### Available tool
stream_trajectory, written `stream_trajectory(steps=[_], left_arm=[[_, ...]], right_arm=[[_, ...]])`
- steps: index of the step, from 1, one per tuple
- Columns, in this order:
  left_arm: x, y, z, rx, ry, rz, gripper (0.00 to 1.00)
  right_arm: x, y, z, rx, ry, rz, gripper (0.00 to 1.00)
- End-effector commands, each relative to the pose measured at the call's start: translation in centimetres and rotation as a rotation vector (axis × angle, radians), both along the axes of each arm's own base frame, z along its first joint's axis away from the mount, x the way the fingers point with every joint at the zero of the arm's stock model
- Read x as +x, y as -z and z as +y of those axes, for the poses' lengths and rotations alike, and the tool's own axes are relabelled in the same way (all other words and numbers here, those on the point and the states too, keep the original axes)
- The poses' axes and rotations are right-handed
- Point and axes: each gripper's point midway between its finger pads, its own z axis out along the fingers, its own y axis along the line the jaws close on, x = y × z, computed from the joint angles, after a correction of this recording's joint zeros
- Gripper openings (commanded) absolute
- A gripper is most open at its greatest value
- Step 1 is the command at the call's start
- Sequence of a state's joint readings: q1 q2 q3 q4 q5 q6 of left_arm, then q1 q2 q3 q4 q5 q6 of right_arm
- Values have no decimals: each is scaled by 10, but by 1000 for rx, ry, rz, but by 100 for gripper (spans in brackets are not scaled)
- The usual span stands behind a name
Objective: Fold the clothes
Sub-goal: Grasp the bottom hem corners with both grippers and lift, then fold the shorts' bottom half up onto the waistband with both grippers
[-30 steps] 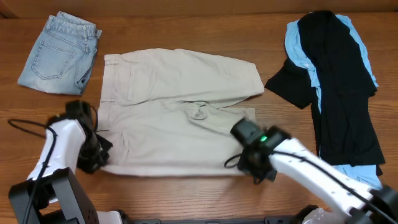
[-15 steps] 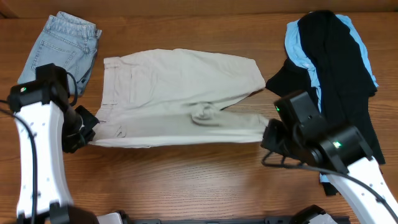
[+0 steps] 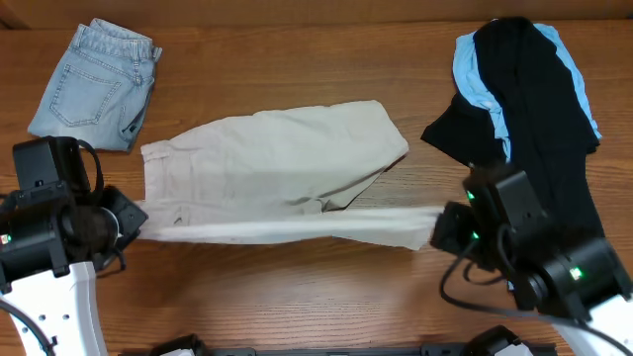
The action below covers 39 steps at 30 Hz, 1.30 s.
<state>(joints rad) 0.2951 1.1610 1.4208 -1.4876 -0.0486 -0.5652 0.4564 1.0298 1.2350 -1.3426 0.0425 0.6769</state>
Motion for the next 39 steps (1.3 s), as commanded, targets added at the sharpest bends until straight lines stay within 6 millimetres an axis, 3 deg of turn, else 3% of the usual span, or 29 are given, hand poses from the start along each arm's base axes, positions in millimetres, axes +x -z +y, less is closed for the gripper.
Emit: stream_trajectory(steps=[1,6,11,18,25,29,32,34,35,37,39], left_arm=[[6,0,31,136,-42,25,4],[29,29,39,123,-61,51,4],[53,71,47,106,-83,94,4],[108,119,65,110,-116,35,4],[173,154,75,81,-114,-100,6],[203,161,72,79,-56,-174,9],[221,152,65,112,19,-235,15],[233,142,58,141,76,-276,26],[238,137,54,151,102,-286,35],[245,128,47,173,158,-297,65],[250,116,40,194,213,-298,100]], right_arm=[[33,1,-23,-155,65,-63,4],[88,22,-8,-220,30,-96,4],[146,52,11,-261,-5,-144,4],[215,106,8,-299,27,-183,4],[266,141,6,-301,16,-268,4],[283,142,7,-297,17,-326,4],[292,136,0,-287,43,-363,4],[298,131,-8,-283,66,-385,4],[300,129,-12,-280,76,-393,10],[303,128,-20,-274,90,-398,49],[303,128,-25,-263,91,-390,78]])
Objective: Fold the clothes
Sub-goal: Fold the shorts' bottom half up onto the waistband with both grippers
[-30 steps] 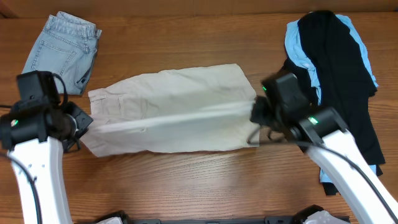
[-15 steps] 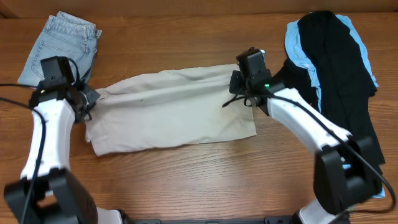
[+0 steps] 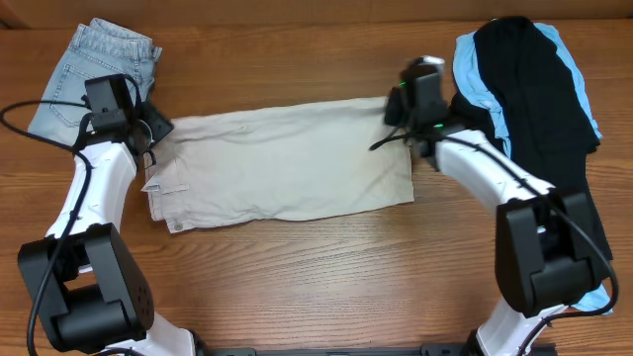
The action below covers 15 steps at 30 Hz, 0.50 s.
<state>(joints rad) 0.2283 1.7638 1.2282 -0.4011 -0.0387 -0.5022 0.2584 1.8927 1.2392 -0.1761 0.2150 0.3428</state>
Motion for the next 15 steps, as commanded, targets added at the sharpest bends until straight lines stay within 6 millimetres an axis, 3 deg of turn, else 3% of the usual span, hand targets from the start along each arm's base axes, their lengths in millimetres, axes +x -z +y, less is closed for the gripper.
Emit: stream_trajectory(steps=[1,3,5,15], left_arm=[[14,-34,0,114,86,-22,100],[11,-47,-2,107,89,5,100],[5,-59,-3,97,90,44,100],[-55,-94,-18,16,112,294,100]], right_arm=[[8,-10,-28,-24,61,-18,86],[3,-8,-30,-6,49,9,96],[-3,-7,-28,11,20,38,100],[-41,-1,-3,13,-257,185,100]])
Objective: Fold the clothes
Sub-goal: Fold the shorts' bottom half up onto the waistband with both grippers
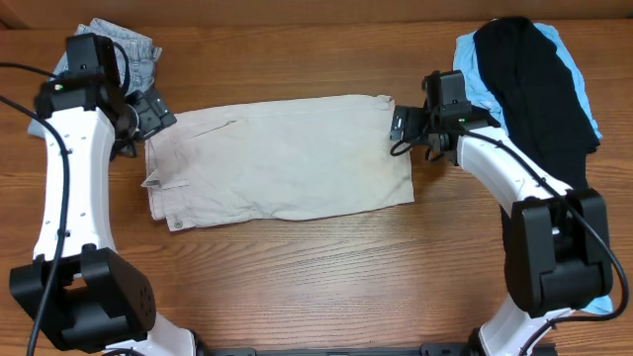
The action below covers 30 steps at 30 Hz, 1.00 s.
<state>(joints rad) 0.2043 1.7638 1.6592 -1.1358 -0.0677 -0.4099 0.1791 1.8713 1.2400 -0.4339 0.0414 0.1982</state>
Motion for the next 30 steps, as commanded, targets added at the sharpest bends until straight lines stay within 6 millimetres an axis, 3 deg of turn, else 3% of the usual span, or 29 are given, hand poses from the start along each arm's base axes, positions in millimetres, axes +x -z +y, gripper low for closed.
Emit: stream_trajectory(steps=[1,6,10,16,21,26,30], left_arm=[[-4,-24,-3,1,27,-12,100],[-26,-39,-19,-66,74,34,100],[-55,-52,-26,-68,110,75,99],[-97,-93,-27,-13,101,15,99],[-125,-123,-33,14,106,-84,100],[-141,-121,-38,21,128,-107,100],[-131,-97,-51,-36,213,-122,100]], right_arm=[[1,-35,17,48,-115,-61,100],[-17,-48,17,54,-122,-10,100],[-32,-63,17,59,-134,17,100],[-45,-86,19,70,-162,-2,100],[-50,-89,18,69,-162,5,100],[-49,-90,19,69,-166,3,100],[-50,-90,21,66,-196,1,100]])
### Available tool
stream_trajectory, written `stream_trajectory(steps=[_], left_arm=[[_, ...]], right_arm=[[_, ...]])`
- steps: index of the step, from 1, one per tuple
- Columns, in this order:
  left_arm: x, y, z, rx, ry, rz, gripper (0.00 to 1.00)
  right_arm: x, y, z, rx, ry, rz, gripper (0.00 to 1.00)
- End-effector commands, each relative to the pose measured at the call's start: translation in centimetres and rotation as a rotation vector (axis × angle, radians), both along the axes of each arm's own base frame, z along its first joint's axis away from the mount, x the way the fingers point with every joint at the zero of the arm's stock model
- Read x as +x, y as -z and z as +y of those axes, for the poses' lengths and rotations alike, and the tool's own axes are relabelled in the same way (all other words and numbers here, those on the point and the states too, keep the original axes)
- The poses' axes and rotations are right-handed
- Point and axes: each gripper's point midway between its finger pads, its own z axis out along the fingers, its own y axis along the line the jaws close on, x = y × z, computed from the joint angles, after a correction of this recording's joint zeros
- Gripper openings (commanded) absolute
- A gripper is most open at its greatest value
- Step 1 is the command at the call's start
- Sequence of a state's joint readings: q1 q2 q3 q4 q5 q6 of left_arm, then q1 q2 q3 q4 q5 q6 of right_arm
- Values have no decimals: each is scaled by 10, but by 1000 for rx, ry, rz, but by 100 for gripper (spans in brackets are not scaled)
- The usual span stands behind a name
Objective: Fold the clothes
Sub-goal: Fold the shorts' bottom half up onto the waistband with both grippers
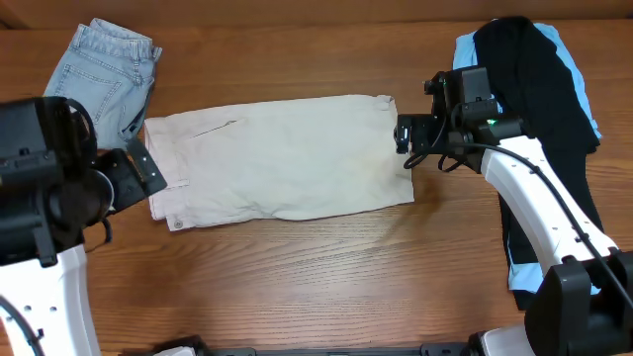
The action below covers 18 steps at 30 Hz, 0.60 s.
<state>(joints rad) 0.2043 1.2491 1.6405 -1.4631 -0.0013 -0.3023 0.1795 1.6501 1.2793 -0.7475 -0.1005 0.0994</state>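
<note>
A pair of beige shorts (277, 158) lies flat across the middle of the table, folded in half lengthwise, waistband to the left. My left gripper (148, 174) hovers over the waistband's left edge, high up near the camera, with its fingers spread and nothing in them. My right gripper (402, 134) sits just off the right edge of the shorts at the leg hems, also open and empty.
Folded light-blue jeans (94, 79) lie at the back left. A heap of black and light-blue clothes (534, 89) runs down the right side, under my right arm. Bare wooden table (316, 287) fills the front.
My left gripper has come from the back-left corner of the shorts toward the front, now higher and over the waistband. The right gripper moved slightly right. The shorts lie unchanged.
Both grippers first held the near edge of the shorts, stretched and lifted at the front. Then that edge lay over the far edge, with the grippers at the back corners. Afterwards they stood free of the cloth, and now both are drawn back from the folded shorts.
</note>
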Motion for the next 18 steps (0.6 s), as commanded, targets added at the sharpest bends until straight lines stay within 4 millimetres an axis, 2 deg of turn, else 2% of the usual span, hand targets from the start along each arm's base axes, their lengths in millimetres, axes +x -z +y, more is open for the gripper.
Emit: stream_trajectory(steps=[1,5,10,18], left_arm=[[12,34,-15,-62,117,39,100],[35,71,-24,-118,171,19,100],[49,129,-17,-112,179,62,100],[69,201,32,-144,99,94,100]], right_arm=[[5,-21,6,9,-36,-59,100],[6,-21,6,8,-40,-64,100],[7,-22,6,0,-55,-71,100],[7,-21,6,0,-55,-70,100]])
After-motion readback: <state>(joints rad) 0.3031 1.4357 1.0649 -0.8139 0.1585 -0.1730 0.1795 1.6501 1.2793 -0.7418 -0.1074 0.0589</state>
